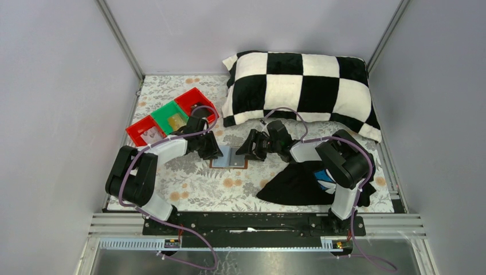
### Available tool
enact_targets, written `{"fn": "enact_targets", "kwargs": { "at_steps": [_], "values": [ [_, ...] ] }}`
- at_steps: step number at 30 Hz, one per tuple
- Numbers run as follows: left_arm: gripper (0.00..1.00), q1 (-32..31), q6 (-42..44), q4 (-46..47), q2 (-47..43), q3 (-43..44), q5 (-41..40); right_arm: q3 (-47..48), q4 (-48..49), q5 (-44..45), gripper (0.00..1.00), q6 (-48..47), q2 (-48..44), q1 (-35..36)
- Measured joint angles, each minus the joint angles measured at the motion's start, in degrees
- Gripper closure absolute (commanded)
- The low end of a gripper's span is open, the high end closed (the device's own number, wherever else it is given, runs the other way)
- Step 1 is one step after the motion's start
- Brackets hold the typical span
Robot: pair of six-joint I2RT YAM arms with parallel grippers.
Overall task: Take the credit cards out of the card holder
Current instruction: Remove the credit card from the card holder.
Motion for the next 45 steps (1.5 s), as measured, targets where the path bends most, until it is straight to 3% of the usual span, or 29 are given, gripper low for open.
{"fn": "enact_targets", "kwargs": {
  "at_steps": [25,45],
  "values": [
    [0.65,0.00,0.04,-0.02,0.00,0.00,-0.02,0.59,2.10,-1.46,0.32,1.16,2.27,0.33],
    [0.62,0.37,1.36,-3.85,-1.42,1.03,-0.85,8.66,0.72,-2.03,0.32,1.01,4.09,2.67]
  ]
}}
